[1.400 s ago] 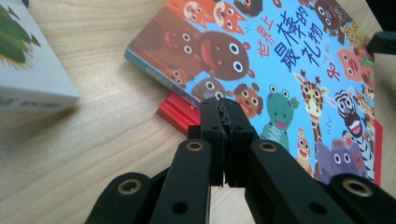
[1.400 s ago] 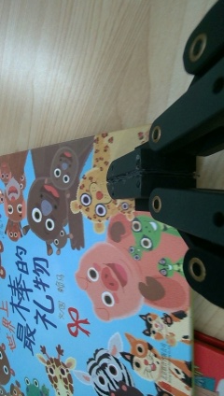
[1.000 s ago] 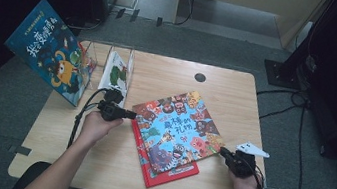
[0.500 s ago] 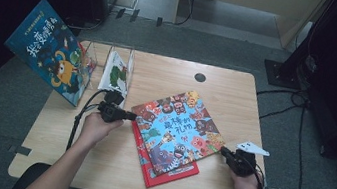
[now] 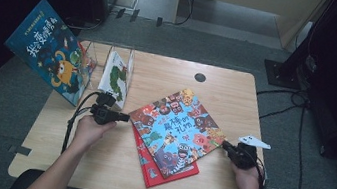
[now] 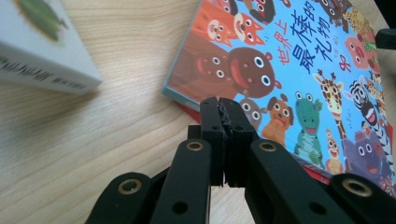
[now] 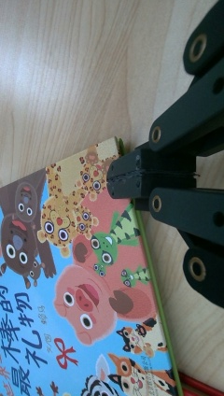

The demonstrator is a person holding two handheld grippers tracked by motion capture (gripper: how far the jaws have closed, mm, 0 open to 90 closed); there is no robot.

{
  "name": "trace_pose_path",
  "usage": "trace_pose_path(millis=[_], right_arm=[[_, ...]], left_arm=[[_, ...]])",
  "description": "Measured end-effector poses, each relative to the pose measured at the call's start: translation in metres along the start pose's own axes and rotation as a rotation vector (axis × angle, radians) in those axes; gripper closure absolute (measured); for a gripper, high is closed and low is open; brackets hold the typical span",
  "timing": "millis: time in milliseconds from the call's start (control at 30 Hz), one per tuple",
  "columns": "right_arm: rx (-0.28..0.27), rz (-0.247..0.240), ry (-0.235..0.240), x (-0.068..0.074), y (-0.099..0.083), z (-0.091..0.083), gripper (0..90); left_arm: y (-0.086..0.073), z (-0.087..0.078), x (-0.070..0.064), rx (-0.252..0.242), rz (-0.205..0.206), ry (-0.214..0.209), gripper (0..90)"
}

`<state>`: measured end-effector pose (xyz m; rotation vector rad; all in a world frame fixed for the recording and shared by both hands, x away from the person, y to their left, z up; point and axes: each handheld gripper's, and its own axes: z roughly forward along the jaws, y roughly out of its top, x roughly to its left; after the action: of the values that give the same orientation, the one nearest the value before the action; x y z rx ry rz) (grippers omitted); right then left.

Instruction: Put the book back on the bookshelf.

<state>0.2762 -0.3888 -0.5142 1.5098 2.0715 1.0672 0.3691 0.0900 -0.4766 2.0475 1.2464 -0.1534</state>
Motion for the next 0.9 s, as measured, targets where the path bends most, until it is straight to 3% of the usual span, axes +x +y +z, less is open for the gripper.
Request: trace_pose_path(millis=[600, 900], right_arm=[[-0.021, 0.056, 0.008, -0.011, 0.015, 0.019, 90.0], [-0.025, 0.058, 0.024, -0.01, 0.022, 0.03, 90.0]], left_arm=[[-0.017, -0.008, 0.008, -0.014, -0.04, 0.024, 88.7], [-0.022, -0.008, 0.011, -0.016, -0.064, 0.031, 89.4]])
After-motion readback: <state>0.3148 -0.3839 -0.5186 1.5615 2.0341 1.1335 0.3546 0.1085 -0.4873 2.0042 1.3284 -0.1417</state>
